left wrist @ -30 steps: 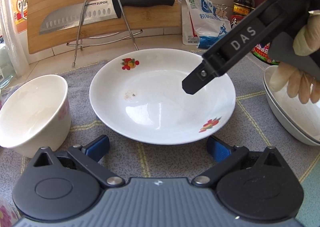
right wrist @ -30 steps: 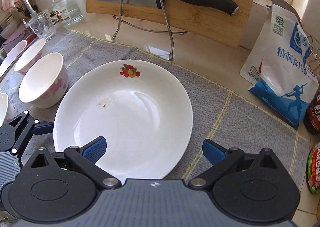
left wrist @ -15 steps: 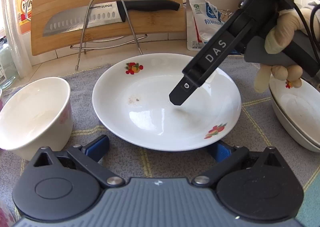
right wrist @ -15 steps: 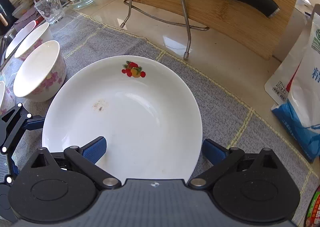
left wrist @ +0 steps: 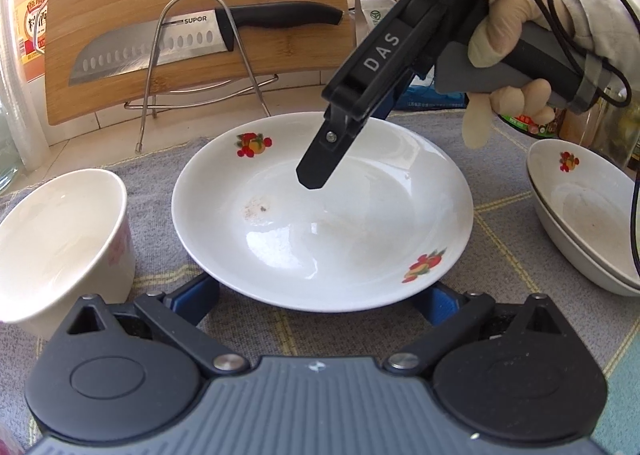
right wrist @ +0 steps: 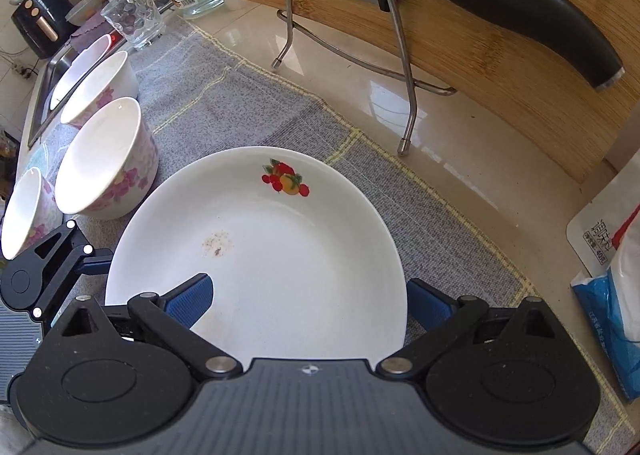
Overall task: Organize plates and bowls
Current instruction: 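Lift the stained plate with the right tool and carry it toward the plate stack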
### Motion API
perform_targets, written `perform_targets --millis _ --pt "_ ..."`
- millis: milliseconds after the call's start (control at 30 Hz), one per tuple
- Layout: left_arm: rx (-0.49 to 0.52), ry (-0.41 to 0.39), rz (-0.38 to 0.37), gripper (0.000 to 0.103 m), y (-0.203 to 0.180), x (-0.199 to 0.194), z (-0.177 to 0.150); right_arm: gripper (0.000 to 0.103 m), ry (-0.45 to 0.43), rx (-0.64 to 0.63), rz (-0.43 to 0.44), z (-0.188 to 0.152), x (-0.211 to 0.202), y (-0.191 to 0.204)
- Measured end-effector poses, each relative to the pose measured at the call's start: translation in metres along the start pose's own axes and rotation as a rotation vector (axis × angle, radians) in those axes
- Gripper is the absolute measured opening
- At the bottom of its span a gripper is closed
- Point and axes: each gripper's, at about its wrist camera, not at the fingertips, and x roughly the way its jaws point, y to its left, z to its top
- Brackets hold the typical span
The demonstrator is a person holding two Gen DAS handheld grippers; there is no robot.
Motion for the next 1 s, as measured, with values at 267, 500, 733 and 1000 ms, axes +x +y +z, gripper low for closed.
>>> perform_targets --millis 267,500,733,1000 --pt "0.020 -0.001 -0.003 0.100 -0.001 -0.001 0.001 0.103 0.021 0.009 0.096 0.015 0.001 -0.005" --pt "0.036 -0.005 0.000 0.100 -0.002 -0.002 0.000 0.103 0.056 0.017 0.151 0.021 0.003 -0.007" --pt "0.039 -0.001 0.001 0.100 -0.003 -0.001 0.001 0.103 0.067 0.005 0.147 0.021 0.003 -0.007" --pt "0.047 0.011 -0.003 0.100 -0.004 -0.001 0.003 0.103 0.068 0.014 0.135 0.018 0.002 -0.006"
